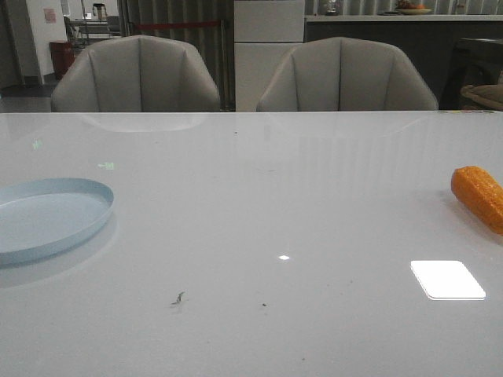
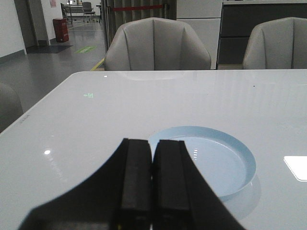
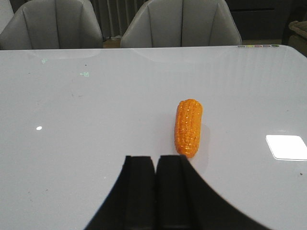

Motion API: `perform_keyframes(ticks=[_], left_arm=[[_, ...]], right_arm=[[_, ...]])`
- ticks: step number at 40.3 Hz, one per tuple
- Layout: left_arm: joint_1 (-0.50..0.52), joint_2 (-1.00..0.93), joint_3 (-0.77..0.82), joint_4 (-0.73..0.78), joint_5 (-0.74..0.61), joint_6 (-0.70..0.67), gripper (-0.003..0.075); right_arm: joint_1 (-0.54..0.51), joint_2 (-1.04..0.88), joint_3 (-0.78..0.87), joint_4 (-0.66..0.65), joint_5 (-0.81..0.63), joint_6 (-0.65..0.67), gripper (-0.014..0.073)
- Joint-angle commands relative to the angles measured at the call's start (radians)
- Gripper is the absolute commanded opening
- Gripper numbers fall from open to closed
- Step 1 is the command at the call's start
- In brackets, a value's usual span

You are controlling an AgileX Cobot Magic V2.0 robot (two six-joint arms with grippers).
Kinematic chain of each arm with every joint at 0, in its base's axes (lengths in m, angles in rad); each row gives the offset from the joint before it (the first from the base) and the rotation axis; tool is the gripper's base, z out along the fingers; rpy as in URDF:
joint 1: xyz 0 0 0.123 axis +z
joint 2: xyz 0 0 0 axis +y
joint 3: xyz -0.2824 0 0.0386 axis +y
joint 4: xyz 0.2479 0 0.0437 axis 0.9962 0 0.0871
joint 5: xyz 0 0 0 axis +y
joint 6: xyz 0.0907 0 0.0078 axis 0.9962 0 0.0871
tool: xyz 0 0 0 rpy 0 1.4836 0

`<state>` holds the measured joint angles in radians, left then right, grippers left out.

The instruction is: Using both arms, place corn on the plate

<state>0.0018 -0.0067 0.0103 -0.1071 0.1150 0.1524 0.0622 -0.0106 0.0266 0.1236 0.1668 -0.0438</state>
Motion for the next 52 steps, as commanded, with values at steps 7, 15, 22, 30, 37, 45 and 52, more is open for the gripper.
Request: perform_keyframes(ticks=[7,15,22,30,37,45,52], left_arm=[[-0.007,-0.011,0.037,-0.018,-0.093,0.002,0.0094],[-0.007,-0.011,0.037,-0.018,-0.093,0.002,0.0094],[-0.007,-0.011,0.037,-0.018,-0.094,0.002,0.0094],[-0.007,-0.011,0.037,-0.018,-0.126,0.002,0.0094],[-0.007,-0.011,0.037,-0.018,-0.219,0.002,0.0094],[-0.007,-0.011,0.014,-0.018,-0.274,0.002,0.0094],[-0.007,-0.008,-0.086,-0.016,-0.269,0.002,0.0094]], right_arm=[[-0.008,-0.019,-0.020,0.003,-0.081,0.000,0.0057],[-0.008,-0.019,-0.020,0.003,-0.081,0.000,0.0057],[-0.008,-0.019,-0.020,-0.001,-0.081,0.000,0.0057],[-0.008,-0.019,-0.020,-0.001,-0.094,0.000,0.0057],[-0.008,-0.019,-0.020,-0.001,-0.223,0.000,0.0057],[-0.008,-0.019,-0.020,-0.001,-0.360,0.000,0.0057],[-0.007,-0.018,-0.068,0.000,-0.363,0.001,0.0057]])
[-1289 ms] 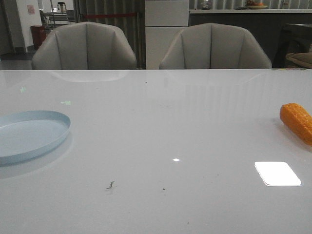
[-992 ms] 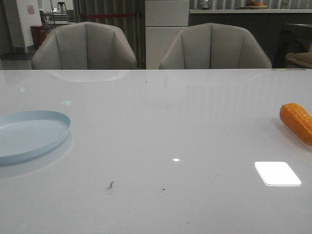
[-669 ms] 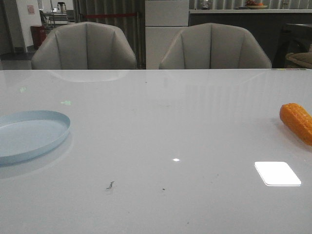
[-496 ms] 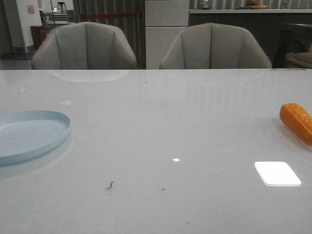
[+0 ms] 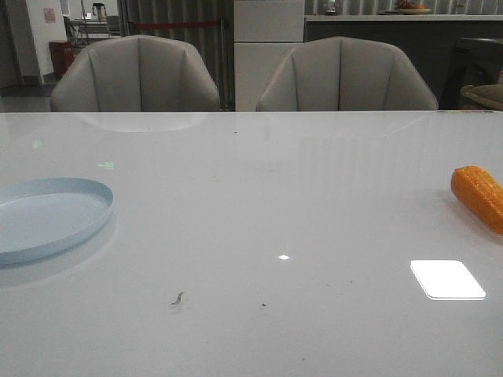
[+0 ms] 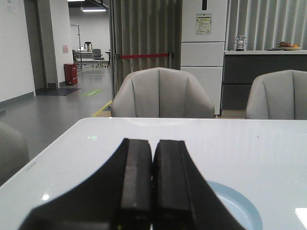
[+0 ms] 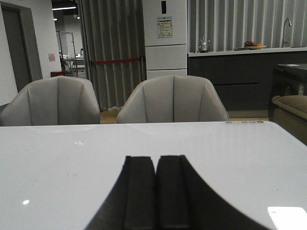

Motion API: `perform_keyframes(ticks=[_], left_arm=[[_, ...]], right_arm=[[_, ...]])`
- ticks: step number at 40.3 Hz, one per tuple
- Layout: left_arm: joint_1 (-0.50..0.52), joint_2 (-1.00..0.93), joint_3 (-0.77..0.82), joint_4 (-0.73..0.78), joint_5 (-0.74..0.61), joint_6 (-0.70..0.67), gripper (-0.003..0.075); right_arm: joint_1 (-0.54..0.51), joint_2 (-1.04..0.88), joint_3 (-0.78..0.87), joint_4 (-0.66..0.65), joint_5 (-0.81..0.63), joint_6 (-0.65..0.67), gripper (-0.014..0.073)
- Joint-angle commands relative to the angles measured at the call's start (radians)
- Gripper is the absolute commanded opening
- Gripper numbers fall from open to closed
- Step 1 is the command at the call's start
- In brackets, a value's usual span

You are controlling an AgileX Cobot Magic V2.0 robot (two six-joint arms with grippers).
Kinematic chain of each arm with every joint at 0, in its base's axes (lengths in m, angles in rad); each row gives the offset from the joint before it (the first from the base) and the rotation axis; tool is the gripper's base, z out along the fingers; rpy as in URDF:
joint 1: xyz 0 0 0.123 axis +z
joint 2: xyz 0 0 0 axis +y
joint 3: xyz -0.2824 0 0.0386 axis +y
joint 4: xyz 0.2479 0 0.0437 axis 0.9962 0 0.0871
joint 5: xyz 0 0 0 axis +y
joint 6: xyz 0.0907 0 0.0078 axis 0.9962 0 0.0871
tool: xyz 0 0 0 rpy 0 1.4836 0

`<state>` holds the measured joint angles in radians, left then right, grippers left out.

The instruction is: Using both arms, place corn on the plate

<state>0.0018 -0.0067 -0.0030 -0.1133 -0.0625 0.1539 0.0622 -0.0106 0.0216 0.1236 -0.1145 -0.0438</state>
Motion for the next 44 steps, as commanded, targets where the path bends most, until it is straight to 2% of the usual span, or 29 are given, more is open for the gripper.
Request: perform_keyframes(ticks=[1,10,20,24,28,36,42,44], left_arm=[[-0.007,-0.006,-0.090,-0.010,-0.092,0.000,0.0094],[-0.007,0.050,-0.282,0.037,-0.090,0.000,0.0094],[-0.007,0.257,-0.488,0.049,-0.070,0.000,0.0094],[-0.007,0.367,-0.571,0.049,0.024,0.000,0.0094],[-0.007,0.488,-0.619,0.049,0.098,0.000,0.0094],[-0.007,0.674,-0.616,0.049,0.125,0.000,0.0094],[-0.007,0.776,-0.616,0.047,0.232,0.000,0.0103],[-0.007,0.804,-0.616,0.047,0.272,0.000,0.0129]], right_arm=[[-0.007,-0.017,-0.079,0.000,-0.057,0.001,0.0058],[-0.007,0.007,-0.327,-0.001,0.179,0.001,0.0058],[-0.007,0.198,-0.544,-0.001,0.207,0.001,0.0058],[-0.007,0.316,-0.619,-0.001,0.227,0.001,0.0058],[-0.007,0.434,-0.660,-0.001,0.253,0.001,0.0058],[-0.007,0.652,-0.662,0.000,0.290,0.001,0.0058],[-0.007,0.770,-0.662,0.000,0.345,0.001,0.0060],[-0.007,0.797,-0.662,0.000,0.370,0.001,0.0090]])
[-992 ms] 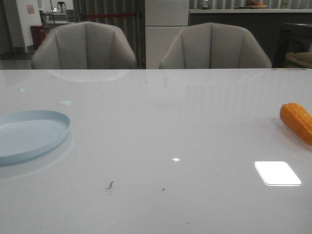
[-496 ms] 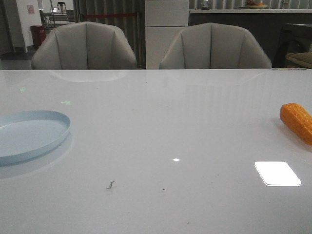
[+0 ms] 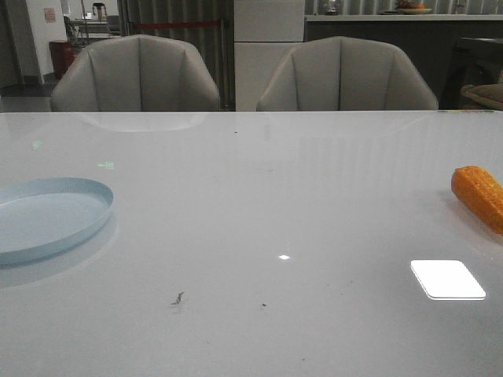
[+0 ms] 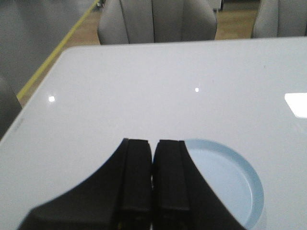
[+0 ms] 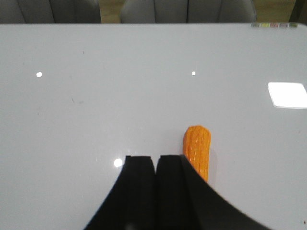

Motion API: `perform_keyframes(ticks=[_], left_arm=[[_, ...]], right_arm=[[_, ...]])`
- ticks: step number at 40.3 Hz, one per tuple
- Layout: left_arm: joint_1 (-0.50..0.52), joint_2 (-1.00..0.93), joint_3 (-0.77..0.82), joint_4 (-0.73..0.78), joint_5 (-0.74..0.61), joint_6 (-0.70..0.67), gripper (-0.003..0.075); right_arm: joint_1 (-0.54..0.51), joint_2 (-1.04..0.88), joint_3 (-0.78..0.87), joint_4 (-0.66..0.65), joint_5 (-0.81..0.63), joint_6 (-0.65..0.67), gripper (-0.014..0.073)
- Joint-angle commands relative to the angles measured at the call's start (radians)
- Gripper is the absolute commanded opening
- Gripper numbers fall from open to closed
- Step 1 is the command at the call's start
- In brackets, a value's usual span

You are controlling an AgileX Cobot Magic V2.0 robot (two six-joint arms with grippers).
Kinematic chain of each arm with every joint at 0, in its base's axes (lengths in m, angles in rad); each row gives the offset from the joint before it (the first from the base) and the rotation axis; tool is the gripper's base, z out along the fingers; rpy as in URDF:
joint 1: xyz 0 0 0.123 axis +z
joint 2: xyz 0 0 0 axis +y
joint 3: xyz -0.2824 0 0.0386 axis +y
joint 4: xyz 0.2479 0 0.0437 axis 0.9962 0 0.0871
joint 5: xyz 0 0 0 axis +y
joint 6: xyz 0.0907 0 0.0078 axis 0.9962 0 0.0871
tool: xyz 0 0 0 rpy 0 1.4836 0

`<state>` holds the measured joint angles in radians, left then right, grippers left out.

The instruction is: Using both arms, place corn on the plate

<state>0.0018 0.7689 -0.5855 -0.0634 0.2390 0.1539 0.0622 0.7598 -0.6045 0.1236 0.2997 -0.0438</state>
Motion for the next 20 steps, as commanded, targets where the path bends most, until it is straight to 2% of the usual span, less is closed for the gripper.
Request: perform_keyframes(ticks=[1,5,8,10,13,20], left_arm=[[-0.007,0.044,-0.033,-0.003,-0.017,0.000,0.0153],[-0.007,0.126,-0.033,-0.007,0.012,0.000,0.0324],[-0.007,0.179,-0.033,-0.016,0.021,0.000,0.0459],[-0.007,0.207,-0.033,-0.036,0.021,0.000,0.0499],[-0.007,0.252,-0.033,-0.111,0.030,0.000,0.0501],[-0.005,0.318,-0.080,-0.146,0.030,-0.009,0.0500]], right_arm=[[-0.007,0.042,-0.035,0.000,-0.034,0.001,0.0124],[-0.007,0.103,-0.035,0.000,-0.005,0.001,0.0365],[-0.007,0.134,-0.035,0.000,0.008,0.001,0.0486],[-0.007,0.149,-0.035,0.000,0.013,0.001,0.0502],[-0.007,0.167,-0.035,0.000,0.014,0.001,0.0498],[-0.007,0.176,-0.035,0.000,0.025,0.001,0.0498]])
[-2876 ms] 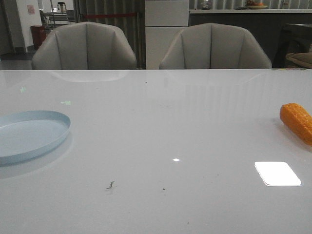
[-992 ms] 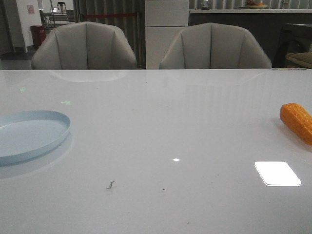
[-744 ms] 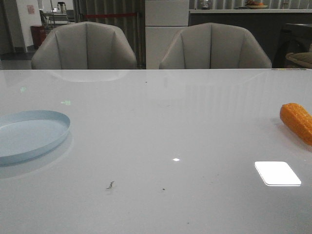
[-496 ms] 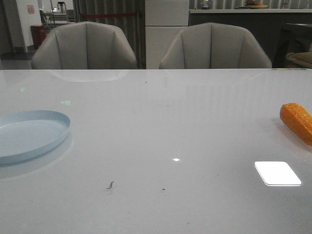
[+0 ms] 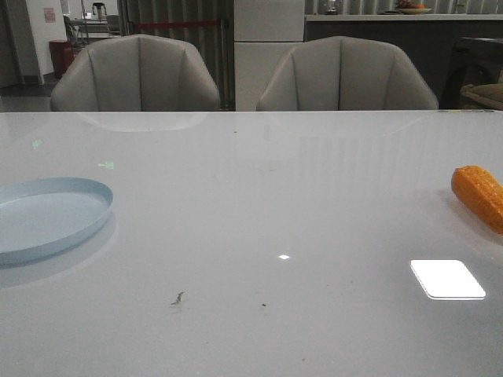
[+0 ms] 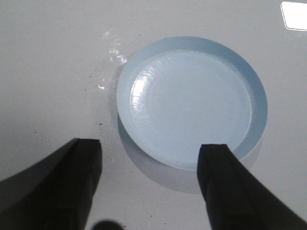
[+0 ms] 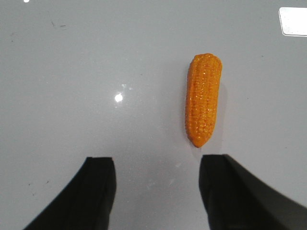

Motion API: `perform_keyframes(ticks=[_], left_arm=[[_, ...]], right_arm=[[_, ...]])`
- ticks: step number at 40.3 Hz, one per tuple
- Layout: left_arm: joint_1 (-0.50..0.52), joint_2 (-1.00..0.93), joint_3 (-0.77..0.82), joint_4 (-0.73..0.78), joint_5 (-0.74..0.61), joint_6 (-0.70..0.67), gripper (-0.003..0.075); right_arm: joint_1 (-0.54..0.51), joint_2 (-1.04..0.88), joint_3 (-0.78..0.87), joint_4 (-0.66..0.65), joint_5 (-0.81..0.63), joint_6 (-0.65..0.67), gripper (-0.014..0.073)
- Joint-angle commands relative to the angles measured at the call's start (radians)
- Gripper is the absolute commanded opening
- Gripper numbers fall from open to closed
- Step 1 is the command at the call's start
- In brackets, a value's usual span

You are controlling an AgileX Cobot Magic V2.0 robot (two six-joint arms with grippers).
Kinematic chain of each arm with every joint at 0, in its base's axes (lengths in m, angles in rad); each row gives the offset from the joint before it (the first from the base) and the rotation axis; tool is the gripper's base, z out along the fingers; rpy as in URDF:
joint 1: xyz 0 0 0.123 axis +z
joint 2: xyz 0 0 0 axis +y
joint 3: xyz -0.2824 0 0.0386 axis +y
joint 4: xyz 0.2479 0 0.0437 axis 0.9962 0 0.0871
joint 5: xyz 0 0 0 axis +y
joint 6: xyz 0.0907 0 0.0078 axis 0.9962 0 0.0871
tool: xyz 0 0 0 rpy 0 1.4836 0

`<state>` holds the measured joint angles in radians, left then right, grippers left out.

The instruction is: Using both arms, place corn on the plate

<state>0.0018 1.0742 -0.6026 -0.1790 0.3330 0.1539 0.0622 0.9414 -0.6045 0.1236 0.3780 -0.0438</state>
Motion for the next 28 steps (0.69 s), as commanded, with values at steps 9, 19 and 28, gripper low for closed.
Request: perform_keyframes(ticks=[9,19,28], left_arm=[[0.069,0.149,-0.222,-0.030,-0.004,-0.134,0.0500],[0.113,0.383,-0.397,-0.014,0.126,-0.127,0.0493],[0.111,0.571,-0.505,-0.023,0.183,-0.127,0.0493]], right_arm=[[-0.007,-0.006,-0.035,0.000,-0.018,0.001,0.0498],[-0.007,-0.006,-0.035,0.003,-0.007,0.001,0.0498],[-0.007,-0.006,-0.035,0.003,-0.004,0.001,0.0498]])
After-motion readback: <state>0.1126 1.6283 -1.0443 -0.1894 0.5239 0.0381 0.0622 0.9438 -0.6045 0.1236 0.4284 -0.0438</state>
